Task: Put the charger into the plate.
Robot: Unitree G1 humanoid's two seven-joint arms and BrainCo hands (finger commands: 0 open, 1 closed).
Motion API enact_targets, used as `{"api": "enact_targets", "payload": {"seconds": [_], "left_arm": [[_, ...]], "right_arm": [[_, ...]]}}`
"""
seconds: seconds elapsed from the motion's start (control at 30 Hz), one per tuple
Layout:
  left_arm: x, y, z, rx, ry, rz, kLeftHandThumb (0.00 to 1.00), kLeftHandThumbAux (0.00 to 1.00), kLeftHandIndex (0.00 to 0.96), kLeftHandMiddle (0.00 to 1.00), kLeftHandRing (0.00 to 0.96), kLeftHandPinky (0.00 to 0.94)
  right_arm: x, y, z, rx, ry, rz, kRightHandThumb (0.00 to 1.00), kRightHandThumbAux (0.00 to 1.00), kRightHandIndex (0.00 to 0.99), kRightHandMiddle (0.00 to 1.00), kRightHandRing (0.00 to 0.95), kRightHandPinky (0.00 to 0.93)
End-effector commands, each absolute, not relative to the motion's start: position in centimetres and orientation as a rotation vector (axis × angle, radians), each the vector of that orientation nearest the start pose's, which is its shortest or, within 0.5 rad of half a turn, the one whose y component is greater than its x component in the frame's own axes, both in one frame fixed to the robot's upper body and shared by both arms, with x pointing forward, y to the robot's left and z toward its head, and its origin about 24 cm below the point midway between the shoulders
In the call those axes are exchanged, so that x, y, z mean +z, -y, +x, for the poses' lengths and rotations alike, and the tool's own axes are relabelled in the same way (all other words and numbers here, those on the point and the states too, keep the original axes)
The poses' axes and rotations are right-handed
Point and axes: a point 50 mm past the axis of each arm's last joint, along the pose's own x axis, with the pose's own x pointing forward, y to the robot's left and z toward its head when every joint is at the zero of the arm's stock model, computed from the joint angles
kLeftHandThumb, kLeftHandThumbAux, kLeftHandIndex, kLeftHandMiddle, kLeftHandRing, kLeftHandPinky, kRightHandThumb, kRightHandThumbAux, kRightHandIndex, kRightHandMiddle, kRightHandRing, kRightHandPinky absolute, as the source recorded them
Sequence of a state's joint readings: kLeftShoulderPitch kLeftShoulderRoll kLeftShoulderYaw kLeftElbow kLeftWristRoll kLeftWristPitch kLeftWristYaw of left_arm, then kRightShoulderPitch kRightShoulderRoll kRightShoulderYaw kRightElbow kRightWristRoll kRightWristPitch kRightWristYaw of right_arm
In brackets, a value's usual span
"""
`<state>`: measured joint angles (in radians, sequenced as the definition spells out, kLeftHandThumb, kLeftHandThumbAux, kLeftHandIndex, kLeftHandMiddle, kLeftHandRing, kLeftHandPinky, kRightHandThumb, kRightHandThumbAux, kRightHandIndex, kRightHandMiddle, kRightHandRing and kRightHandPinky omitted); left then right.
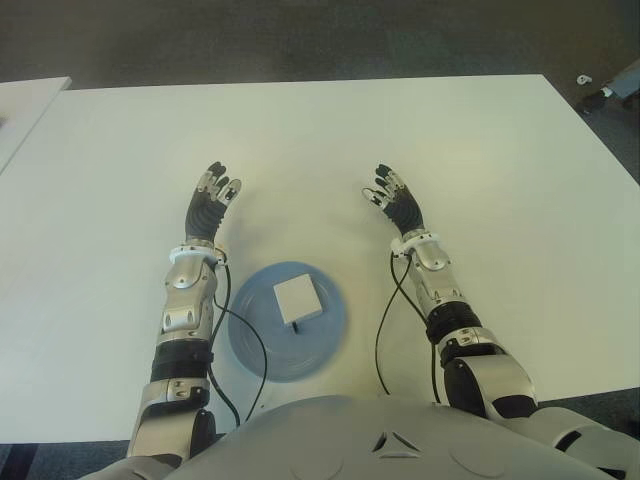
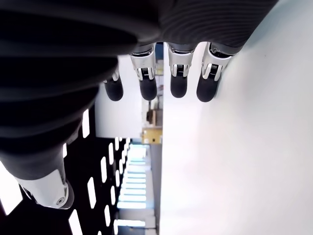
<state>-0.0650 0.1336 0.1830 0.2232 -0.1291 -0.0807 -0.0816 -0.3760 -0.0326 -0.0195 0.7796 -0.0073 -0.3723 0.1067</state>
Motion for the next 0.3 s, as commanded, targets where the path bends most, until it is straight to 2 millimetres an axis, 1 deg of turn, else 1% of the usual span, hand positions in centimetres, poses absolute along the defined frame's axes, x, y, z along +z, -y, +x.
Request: {"api": "enact_targets", "payload": {"seconds": [0.03,0.3], "left_arm": [[1.99,-21.60,26.04,0.081,-0.056,-0.013,0.030,0.558,0.000,0.062,0.022,0.000],[1.94,-21.51,26.03,0.063,-0.047,-0.017,0.033,0.573,0.000,0.040,0.009,0.000]], "right_arm": [[-0.78,13.38,30.13,0.176,-0.089,-0.052,0.123,0.648,0.000,0.000,0.000,0.000],[-0.45,13.50,30.18,0.183,-0.074,-0.057,0.128,0.637,0.000,0.000,0.000,0.000]]}}
